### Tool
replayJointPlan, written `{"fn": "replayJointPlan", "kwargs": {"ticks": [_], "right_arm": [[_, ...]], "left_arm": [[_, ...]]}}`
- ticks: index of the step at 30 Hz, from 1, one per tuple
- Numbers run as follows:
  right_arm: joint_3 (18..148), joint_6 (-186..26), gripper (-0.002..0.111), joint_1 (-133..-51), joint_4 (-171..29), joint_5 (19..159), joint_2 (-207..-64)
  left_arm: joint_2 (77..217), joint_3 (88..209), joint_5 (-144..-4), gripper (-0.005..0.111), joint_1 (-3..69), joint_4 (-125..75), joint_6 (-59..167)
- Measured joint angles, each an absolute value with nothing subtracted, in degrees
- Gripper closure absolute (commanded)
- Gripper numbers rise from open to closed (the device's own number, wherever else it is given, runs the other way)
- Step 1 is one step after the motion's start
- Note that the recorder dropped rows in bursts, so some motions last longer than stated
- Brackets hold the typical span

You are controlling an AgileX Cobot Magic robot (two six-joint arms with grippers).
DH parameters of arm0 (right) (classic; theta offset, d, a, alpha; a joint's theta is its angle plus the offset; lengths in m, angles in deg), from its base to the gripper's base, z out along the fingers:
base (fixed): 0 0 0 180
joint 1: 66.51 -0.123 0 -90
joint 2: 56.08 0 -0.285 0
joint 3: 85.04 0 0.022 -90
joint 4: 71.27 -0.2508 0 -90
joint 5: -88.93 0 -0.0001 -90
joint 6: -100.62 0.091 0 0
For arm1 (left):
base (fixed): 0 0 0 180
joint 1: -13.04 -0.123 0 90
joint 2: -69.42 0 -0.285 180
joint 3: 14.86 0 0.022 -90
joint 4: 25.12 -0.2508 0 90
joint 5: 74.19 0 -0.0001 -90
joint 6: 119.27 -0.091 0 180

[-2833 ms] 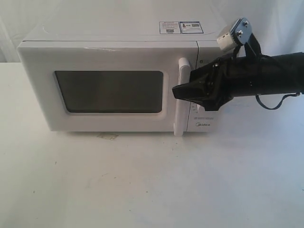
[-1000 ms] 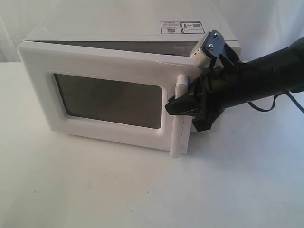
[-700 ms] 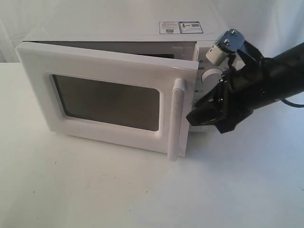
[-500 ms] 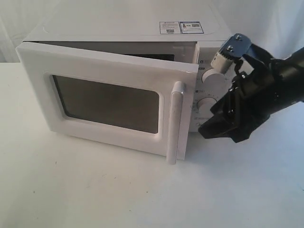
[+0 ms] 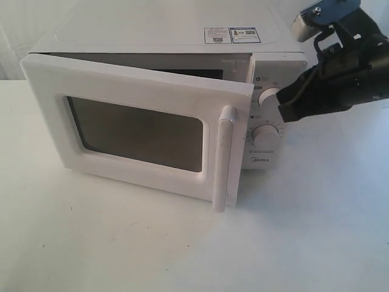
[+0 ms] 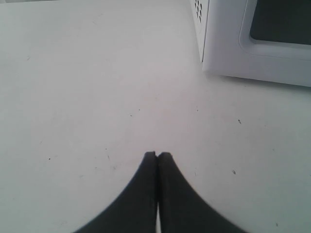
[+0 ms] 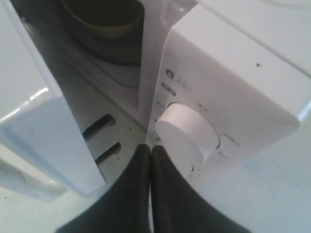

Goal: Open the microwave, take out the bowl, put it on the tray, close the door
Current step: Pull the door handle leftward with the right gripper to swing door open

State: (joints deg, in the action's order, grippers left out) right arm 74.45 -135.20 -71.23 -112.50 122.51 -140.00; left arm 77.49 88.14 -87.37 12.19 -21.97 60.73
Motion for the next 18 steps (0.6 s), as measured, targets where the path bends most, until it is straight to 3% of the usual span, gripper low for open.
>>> {"fn": "replayJointPlan", "kwargs": {"ticks": [9, 18], "right_arm": [[74.4, -155.6, 0.108, -71.2, -130.1, 121.1, -141.4], [74.4, -172.3, 0.108, -71.2, -142.6, 139.9, -144.8]], "left_arm": [[77.5, 88.1, -87.4, 0.107, 12.2, -22.0, 60.7], [77.5, 88.1, -87.4, 0.107, 12.2, -22.0, 60.7]]}}
